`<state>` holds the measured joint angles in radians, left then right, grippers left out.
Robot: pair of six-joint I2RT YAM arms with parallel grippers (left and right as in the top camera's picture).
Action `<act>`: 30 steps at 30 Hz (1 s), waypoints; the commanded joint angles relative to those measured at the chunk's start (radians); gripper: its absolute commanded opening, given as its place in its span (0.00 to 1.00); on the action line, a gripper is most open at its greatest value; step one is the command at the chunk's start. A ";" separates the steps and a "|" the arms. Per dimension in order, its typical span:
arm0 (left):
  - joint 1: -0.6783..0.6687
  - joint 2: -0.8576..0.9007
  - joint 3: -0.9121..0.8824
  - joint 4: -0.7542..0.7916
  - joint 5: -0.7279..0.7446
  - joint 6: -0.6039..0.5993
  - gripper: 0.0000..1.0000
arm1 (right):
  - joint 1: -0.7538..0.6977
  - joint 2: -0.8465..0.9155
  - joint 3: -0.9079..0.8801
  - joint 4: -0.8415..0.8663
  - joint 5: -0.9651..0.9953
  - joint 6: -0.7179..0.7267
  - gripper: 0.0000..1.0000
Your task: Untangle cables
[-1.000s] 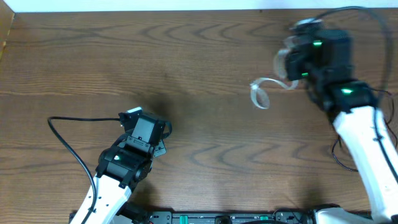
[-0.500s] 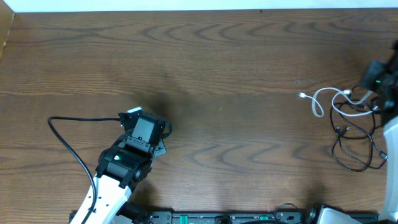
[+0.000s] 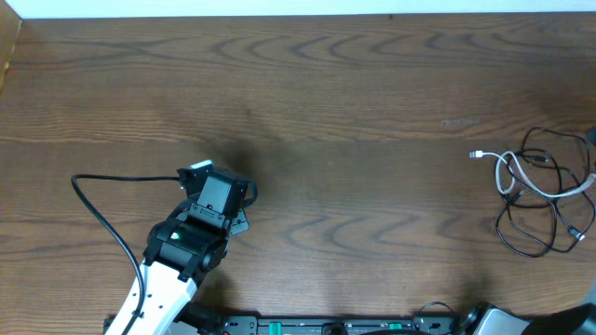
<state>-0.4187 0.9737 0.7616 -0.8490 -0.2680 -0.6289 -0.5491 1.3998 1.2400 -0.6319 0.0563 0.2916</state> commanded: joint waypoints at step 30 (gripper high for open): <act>0.108 0.306 0.008 0.191 0.385 0.225 0.84 | 0.698 0.374 0.002 -0.289 -0.095 -0.154 0.72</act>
<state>-0.3668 1.2598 0.7616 -0.6231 -0.0196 -0.4618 0.1280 1.7721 1.2392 -0.8894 -0.2222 0.0536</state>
